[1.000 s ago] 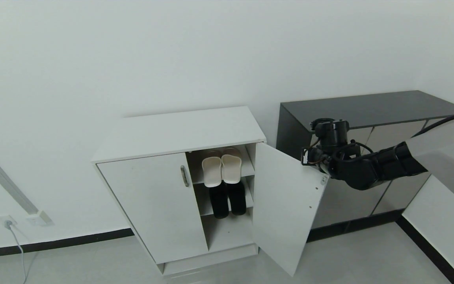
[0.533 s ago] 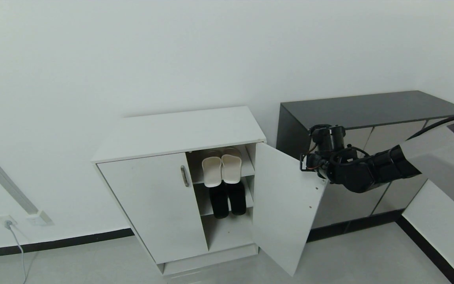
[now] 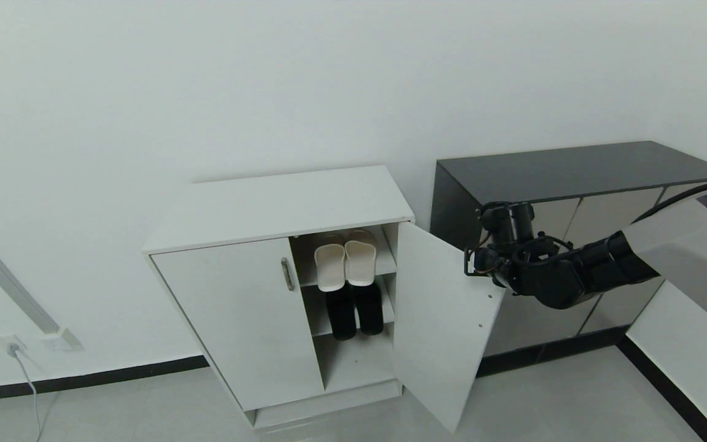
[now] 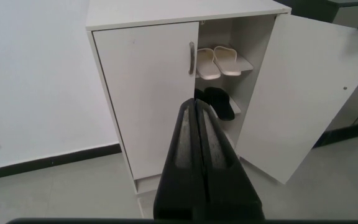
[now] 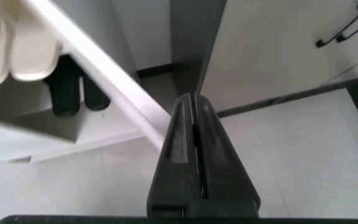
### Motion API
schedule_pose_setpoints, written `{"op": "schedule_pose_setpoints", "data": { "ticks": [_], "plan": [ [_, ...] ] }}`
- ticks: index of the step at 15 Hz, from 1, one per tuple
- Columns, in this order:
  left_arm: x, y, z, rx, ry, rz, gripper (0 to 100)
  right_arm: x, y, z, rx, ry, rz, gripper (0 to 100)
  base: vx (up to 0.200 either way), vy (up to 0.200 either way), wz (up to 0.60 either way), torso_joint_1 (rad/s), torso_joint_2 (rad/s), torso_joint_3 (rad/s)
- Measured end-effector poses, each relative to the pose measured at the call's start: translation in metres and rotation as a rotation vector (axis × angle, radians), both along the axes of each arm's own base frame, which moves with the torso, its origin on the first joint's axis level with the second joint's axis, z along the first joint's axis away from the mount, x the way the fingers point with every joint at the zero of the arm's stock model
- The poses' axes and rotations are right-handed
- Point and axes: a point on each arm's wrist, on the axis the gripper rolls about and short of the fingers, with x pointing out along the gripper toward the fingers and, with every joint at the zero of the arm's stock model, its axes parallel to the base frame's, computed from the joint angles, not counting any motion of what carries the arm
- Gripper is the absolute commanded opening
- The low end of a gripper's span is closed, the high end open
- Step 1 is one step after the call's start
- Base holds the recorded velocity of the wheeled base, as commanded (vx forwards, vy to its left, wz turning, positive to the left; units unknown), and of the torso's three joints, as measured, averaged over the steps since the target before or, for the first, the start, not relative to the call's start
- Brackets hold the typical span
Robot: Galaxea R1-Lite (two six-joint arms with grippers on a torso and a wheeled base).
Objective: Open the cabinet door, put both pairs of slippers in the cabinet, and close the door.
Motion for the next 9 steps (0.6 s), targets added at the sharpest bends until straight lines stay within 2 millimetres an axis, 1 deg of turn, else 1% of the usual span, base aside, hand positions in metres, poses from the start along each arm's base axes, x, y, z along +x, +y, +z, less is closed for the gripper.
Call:
{"op": "schedule_pose_setpoints", "data": {
  "ticks": [2,6,9],
  "plan": [
    [0.0,0.0,0.0,0.0,0.0,0.0,0,-0.017,0.011,0.002,0.005,0.015,0.037,0,0.0,0.0,0.0,0.0,0.0,0.0],
    [0.0,0.0,0.0,-0.001,0.0,0.001,0,-0.066,0.042,0.014,0.014,0.016,0.157,0,0.0,0.0,0.0,0.0,0.0,0.0],
    [0.0,0.0,0.0,-0.004,0.0,0.002,0,-0.092,0.051,0.025,0.02,0.004,0.216,0,0.0,0.0,0.0,0.0,0.0,0.0]
  ]
}}
